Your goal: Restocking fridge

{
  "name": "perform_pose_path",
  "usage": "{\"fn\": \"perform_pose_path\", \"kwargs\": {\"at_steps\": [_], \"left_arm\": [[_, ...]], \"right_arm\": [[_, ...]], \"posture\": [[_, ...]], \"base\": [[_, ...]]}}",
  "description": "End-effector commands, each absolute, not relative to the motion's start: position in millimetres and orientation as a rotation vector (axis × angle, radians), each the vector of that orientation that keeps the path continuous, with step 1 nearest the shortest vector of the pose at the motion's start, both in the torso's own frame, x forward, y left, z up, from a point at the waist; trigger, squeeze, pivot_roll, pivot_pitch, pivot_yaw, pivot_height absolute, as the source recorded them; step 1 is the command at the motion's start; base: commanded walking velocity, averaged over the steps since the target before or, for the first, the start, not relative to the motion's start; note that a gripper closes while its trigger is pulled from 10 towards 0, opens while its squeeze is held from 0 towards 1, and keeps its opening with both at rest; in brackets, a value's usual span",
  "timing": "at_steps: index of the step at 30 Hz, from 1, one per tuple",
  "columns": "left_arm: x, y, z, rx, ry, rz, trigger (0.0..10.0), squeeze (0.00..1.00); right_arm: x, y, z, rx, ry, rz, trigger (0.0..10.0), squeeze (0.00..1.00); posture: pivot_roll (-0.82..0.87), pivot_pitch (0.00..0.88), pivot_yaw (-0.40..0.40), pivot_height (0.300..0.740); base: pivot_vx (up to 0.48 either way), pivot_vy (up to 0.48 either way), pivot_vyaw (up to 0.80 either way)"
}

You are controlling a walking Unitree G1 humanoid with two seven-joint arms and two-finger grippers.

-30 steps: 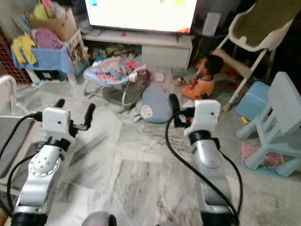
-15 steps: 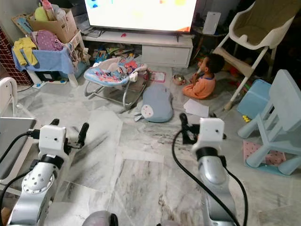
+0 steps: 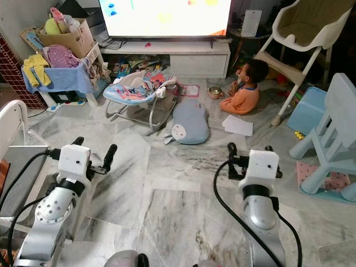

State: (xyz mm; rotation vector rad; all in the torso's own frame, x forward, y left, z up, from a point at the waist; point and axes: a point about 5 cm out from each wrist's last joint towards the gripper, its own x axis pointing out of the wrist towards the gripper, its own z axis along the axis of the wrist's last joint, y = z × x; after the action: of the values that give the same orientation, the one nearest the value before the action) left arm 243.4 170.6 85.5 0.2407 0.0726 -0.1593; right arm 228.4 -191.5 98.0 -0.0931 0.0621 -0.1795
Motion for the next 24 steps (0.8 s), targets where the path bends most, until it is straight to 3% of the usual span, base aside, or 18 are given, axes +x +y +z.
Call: {"fn": "perform_pose_path", "kwargs": {"at_steps": [1,3,10,16,24], "left_arm": [[246,175,84,0.251,0.079,-0.159,10.0,0.00],[250,171,83,0.255,0.074,-0.172,10.0,0.00],[261,160,90,0.232,0.048,-0.166,10.0,0.00],[257,162,92,0.222,0.058,-0.152,10.0,0.00],[256,167,92,0.218,0.076,-0.130,10.0,0.00]], "right_arm": [[231,-188,101,-0.104,0.070,-0.172,10.0,0.00],[234,-191,107,-0.044,0.039,-0.176,10.0,0.00],[251,-189,118,-0.092,0.009,-0.133,10.0,0.00],[253,-160,115,-0.056,0.010,-0.012,10.0,0.00],[254,-166,113,-0.062,0.017,-0.043,10.0,0.00]], "posture": [[-0.02,0.000,0.050,0.740],[-0.04,0.000,0.045,0.740],[-0.01,0.000,0.026,0.740],[0.02,0.000,0.006,0.740],[0.03,0.000,0.011,0.740]], "base": [[0.000,0.000,0.00],[0.000,0.000,0.00],[0.000,0.000,0.00],[0.000,0.000,0.80],[0.000,0.000,0.80]]}}
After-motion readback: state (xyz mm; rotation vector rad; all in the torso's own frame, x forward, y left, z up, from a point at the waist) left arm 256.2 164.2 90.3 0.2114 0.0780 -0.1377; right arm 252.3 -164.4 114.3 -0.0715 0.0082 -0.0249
